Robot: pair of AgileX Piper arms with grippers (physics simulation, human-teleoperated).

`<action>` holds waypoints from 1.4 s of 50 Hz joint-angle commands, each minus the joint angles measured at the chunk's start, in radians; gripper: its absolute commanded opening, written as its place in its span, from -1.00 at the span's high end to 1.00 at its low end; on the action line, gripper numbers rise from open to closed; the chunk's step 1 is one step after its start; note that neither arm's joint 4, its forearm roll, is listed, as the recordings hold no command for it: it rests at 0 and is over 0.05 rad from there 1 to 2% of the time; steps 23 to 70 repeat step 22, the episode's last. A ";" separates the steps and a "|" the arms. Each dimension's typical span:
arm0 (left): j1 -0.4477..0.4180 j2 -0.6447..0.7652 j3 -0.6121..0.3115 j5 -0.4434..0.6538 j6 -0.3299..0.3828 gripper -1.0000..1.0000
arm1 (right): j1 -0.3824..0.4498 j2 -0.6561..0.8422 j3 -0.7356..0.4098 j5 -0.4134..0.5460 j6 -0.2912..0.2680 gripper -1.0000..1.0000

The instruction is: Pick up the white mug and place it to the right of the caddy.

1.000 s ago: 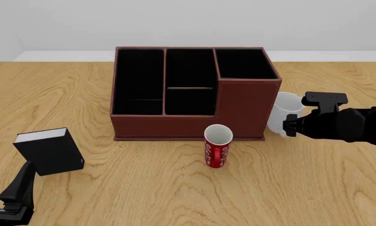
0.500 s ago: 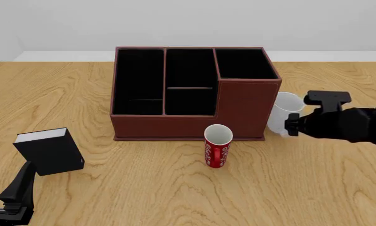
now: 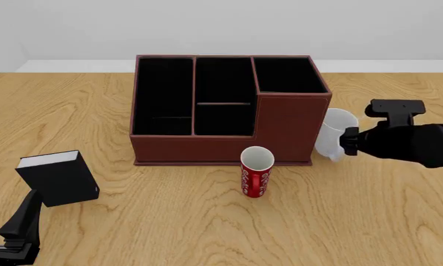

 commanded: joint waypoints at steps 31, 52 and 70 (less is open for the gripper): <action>0.000 0.000 0.000 0.000 0.000 -1.00 | -0.004 -0.154 -0.001 0.043 0.019 -1.00; 0.000 0.000 0.000 0.000 0.000 -1.00 | -0.004 -0.154 -0.001 0.043 0.019 -1.00; 0.000 0.000 0.000 0.000 0.000 -1.00 | -0.004 -0.154 -0.001 0.043 0.019 -1.00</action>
